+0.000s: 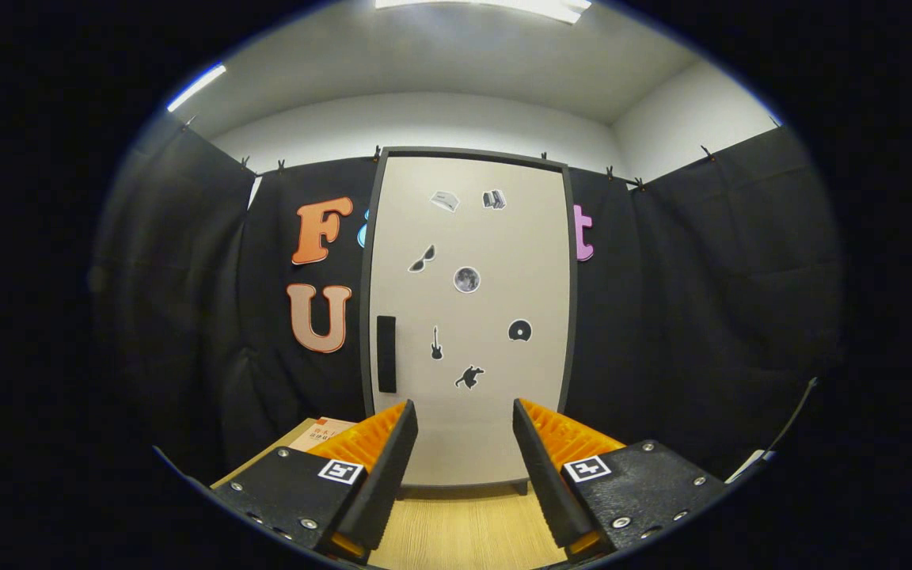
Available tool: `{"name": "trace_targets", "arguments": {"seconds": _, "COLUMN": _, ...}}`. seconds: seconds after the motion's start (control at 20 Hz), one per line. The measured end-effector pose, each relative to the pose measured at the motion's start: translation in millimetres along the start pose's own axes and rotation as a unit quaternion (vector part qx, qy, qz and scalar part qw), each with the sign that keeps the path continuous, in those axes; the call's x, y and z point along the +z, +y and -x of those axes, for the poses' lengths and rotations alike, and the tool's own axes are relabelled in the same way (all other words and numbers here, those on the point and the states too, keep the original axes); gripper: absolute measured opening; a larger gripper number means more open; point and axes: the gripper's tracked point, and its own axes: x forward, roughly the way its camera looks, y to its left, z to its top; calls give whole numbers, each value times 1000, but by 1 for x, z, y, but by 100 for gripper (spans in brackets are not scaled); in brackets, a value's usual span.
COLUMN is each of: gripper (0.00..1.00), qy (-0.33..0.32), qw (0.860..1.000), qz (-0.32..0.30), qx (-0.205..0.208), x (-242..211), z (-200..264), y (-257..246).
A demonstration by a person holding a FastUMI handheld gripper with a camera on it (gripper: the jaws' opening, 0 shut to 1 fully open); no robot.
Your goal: Open the shoe cabinet door, grab the shoes and put them into the shoe cabinet, then close the shoe cabinet door.
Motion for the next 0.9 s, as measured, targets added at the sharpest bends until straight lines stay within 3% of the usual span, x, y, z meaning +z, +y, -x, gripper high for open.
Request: {"name": "trace_targets", "arguments": {"seconds": 0.9, "gripper": 85, "qy": -1, "qw": 1000, "qz": -3, "qx": 1, "x": 7, "z": 14, "y": 1}}
